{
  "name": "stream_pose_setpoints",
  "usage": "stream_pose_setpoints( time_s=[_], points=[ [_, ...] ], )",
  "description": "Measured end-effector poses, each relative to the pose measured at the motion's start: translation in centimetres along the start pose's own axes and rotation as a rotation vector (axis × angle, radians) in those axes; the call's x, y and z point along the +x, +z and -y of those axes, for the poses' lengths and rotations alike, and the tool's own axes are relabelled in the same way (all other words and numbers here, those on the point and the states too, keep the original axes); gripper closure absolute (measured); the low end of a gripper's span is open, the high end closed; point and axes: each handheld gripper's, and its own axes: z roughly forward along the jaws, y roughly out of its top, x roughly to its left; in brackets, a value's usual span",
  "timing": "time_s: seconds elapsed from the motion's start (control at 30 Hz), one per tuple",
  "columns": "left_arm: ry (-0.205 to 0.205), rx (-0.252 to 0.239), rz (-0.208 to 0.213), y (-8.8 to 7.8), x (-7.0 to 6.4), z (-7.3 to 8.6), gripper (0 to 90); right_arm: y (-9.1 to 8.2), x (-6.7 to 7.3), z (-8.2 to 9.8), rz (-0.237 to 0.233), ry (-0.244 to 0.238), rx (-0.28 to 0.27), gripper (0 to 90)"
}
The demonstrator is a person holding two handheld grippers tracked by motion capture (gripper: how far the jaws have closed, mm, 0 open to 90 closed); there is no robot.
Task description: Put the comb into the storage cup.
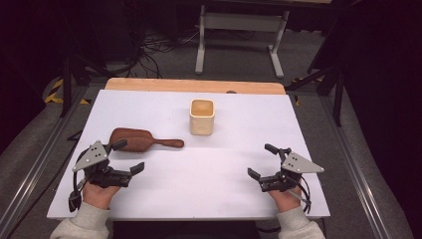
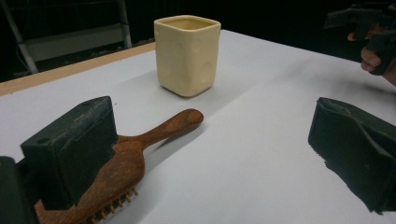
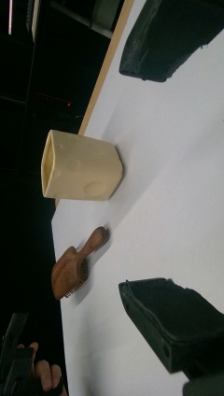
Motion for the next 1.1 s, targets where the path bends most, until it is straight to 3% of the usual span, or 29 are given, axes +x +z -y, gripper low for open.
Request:
stream_pose_setpoints(
  time_s=[0.23, 0.57, 1.1],
  points=[
    [0.035, 0.024, 0.029, 1.2, -0.1, -1.8, 2.1, -0.2, 0.0, 0.1, -0.005, 0.000, -0.002, 0.5],
    [0.044, 0.071, 0.074, 3.4, 0.4, -4.0, 4.0, -0.1, 0.0, 0.1, -0.015, 0.001, -0.004, 0.4],
    [0.057, 0.130, 0.093, 6.4, 1.9, -5.5, 11.7, -0.2, 0.0, 0.1, -0.019, 0.001, -0.008, 0.4]
  ],
)
